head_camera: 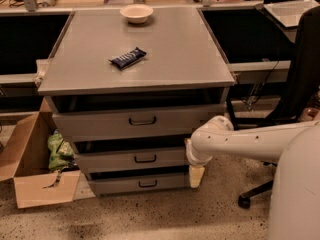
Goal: Open middle drawer
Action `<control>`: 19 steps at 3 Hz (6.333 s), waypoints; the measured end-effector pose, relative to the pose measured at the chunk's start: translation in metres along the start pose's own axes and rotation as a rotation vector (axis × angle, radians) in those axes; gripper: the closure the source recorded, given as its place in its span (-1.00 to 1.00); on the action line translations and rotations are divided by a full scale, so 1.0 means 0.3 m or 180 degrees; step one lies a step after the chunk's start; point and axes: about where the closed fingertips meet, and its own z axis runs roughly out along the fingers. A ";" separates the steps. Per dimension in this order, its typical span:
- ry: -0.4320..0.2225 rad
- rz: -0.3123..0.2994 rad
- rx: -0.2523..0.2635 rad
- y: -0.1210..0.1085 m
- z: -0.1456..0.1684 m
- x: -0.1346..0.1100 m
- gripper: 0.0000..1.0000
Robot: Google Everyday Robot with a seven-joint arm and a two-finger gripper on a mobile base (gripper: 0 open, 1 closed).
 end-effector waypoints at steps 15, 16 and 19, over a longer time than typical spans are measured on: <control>-0.0173 -0.0055 -0.0203 -0.085 0.283 -0.036 -1.00; -0.0190 -0.0082 -0.0396 -0.039 0.308 -0.030 -1.00; -0.0107 -0.0132 -0.0653 0.100 0.312 -0.035 -0.15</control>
Offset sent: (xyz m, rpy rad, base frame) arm 0.0664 0.0220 -0.0467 -0.0071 -0.0163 0.1037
